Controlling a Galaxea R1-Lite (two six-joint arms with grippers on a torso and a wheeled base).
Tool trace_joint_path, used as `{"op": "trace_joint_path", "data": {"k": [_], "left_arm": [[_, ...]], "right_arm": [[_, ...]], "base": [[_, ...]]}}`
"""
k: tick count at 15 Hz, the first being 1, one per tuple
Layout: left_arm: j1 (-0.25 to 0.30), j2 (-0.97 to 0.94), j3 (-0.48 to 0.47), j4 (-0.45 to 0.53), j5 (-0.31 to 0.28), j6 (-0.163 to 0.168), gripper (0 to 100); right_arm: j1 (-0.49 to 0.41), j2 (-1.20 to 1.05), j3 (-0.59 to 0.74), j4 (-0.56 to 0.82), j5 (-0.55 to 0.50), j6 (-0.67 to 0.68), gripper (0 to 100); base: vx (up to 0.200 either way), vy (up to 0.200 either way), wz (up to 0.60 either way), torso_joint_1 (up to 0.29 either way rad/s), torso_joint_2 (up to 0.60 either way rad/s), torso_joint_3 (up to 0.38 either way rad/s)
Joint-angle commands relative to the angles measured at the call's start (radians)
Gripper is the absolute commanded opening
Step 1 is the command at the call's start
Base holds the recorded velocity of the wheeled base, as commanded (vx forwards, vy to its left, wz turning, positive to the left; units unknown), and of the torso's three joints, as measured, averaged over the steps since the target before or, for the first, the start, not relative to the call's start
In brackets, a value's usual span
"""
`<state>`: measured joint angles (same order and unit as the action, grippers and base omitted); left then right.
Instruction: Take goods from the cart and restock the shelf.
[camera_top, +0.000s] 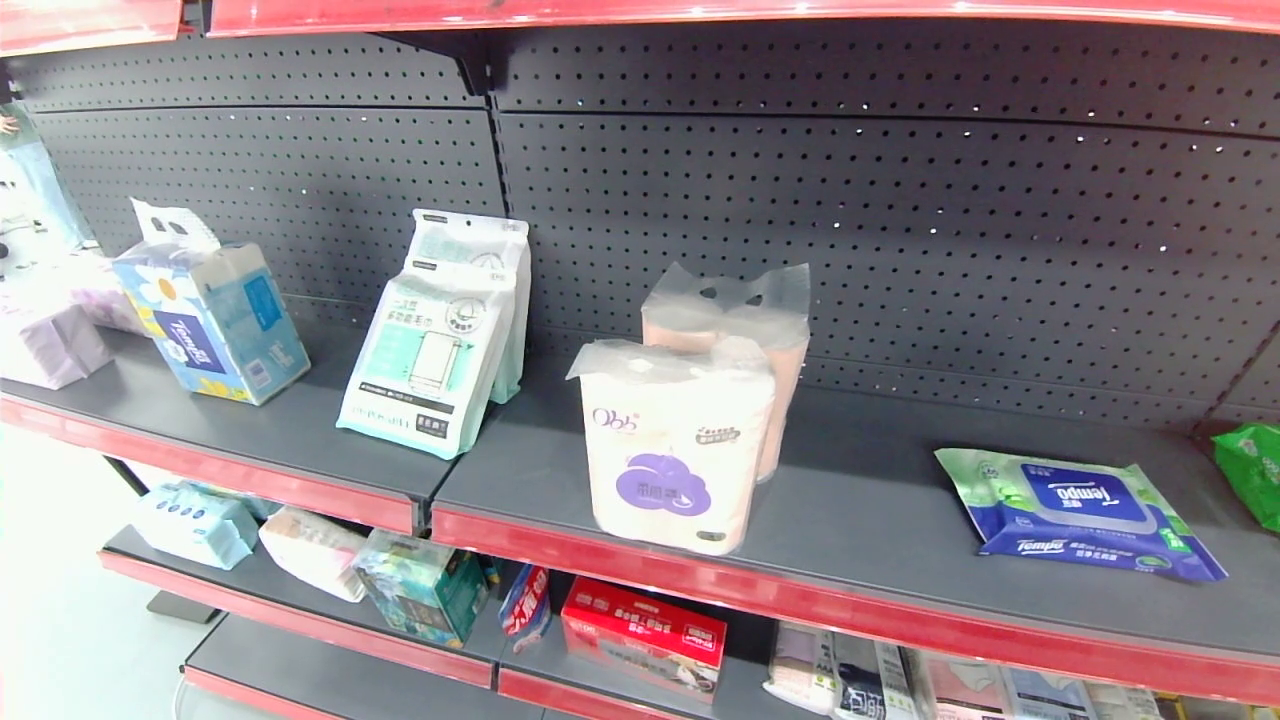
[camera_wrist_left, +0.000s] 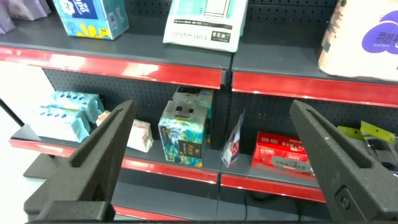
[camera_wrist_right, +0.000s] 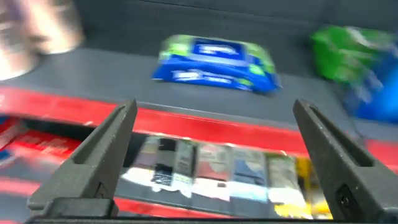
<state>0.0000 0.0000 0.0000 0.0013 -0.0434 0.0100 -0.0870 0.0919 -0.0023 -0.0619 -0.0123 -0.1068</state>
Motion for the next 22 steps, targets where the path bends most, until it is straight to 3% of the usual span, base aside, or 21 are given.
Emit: {"op": "trace_joint_path", "data": {"k": [1,4,7,9,11,15,17,22], "left_arm": [[0.000,0.003,-0.002,0.002,0.000,-0.002,100],[0.000,0.002,-0.002,0.000,0.000,-0.004,100],[0.000,0.003,-0.002,0.000,0.000,-0.005,100],[-0.002,0.018,-0.002,0.002,0.000,-0.002,100],[-0.003,0.020,-0.002,0.002,0.000,-0.004,100],[-0.009,0.038,-0.002,0.000,0.000,0.001,100],[-0.008,0.031,0.000,-0.001,-0.001,0.004,100],[-0.002,0.000,0.000,-0.003,0.004,0.004,100]], "right_arm": [[0.000,0.003,0.002,-0.003,0.022,-0.016,100],[-0.002,0.003,0.001,0.002,0.097,-0.008,100],[-0.002,0.005,0.002,0.010,0.048,0.030,100],[0.007,0.014,-0.002,0.065,0.094,0.035,100],[0.135,-0.012,-0.002,0.067,0.092,0.042,100],[0.087,-0.092,-0.001,0.067,0.086,0.055,100],[0.087,-0.092,0.001,0.067,-0.034,0.125,100],[0.087,-0.092,0.001,0.067,-0.005,0.107,100]], "base": [[0.000,0.000,0.00,0.000,0.00,0.000],[0.000,0.000,0.00,0.000,0.00,0.000],[0.000,0.000,0.00,0.000,0.00,0.000],[0.000,0.000,0.00,0.000,0.00,0.000],[0.000,0.000,0.00,0.000,0.00,0.000],[0.000,0.000,0.00,0.000,0.00,0.000],[0.000,0.000,0.00,0.000,0.00,0.000],[0.000,0.000,0.00,0.000,0.00,0.000]]}}
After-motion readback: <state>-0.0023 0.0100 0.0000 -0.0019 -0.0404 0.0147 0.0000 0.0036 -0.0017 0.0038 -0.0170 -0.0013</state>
